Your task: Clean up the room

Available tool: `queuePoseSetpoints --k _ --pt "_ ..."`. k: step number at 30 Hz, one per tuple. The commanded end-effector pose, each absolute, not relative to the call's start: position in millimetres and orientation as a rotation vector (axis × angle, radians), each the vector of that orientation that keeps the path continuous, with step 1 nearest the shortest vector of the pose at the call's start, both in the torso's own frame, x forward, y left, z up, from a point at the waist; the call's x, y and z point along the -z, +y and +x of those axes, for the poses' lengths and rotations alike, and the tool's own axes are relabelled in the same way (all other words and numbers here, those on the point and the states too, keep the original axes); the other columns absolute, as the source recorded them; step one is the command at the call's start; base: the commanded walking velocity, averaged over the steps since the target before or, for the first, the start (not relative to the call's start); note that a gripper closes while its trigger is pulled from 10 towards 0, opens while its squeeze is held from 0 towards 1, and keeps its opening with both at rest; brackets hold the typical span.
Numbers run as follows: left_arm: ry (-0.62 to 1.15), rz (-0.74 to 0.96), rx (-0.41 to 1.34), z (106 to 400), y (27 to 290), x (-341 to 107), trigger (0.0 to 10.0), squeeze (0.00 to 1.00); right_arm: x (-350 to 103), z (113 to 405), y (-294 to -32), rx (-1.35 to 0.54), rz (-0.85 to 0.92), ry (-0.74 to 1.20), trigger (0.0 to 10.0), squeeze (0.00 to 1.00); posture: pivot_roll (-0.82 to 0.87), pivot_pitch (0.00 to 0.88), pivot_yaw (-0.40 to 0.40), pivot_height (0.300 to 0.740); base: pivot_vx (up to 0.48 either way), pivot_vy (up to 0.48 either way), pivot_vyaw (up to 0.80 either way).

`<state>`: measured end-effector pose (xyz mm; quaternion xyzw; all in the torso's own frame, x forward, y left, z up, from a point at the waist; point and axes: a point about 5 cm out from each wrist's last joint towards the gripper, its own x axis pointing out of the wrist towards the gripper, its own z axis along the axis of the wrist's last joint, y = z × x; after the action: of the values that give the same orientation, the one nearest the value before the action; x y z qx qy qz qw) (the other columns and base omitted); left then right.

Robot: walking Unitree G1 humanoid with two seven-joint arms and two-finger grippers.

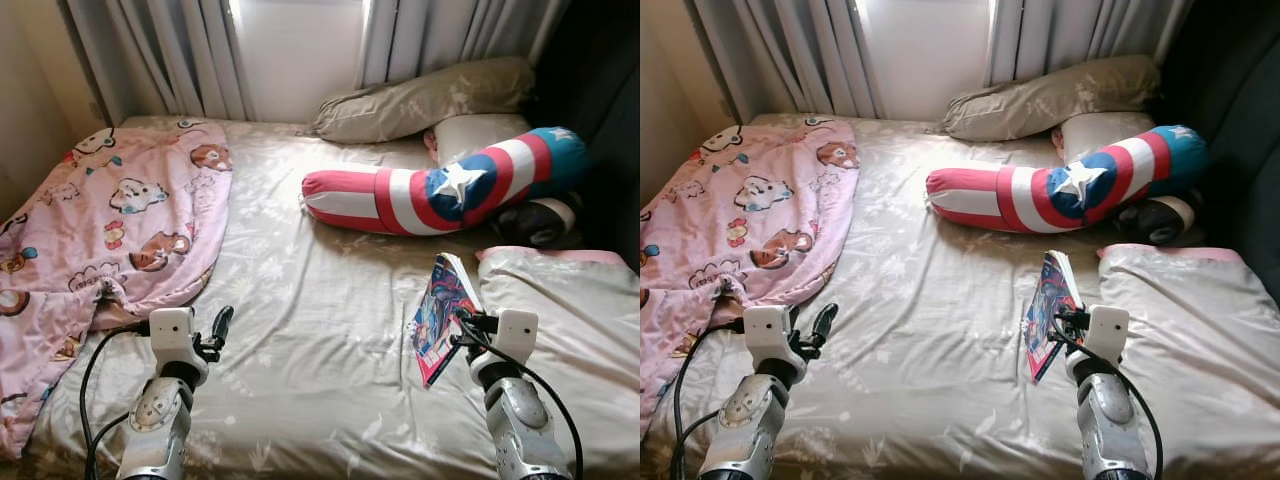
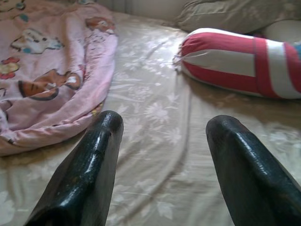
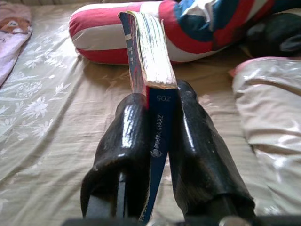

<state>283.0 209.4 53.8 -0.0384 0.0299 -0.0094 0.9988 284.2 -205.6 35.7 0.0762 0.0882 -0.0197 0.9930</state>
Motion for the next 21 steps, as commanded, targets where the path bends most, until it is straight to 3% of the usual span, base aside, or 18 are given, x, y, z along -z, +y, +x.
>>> queuePoseSetpoints --k 1,21 --pt "0.06 -0.068 0.015 283.1 210.5 -55.4 10.0 0.0 -49.3 290.5 -204.1 0.027 0.149 0.102 10.0 0.0 0.03 0.038 -0.033 0.74 0.0 0.0 0.0" --pt "0.03 -0.072 0.031 281.7 205.4 -59.6 10.0 0.0 -49.8 290.4 -199.8 0.02 0.159 0.085 10.0 0.0 0.03 0.014 -0.035 0.74 0.0 0.0 0.0"
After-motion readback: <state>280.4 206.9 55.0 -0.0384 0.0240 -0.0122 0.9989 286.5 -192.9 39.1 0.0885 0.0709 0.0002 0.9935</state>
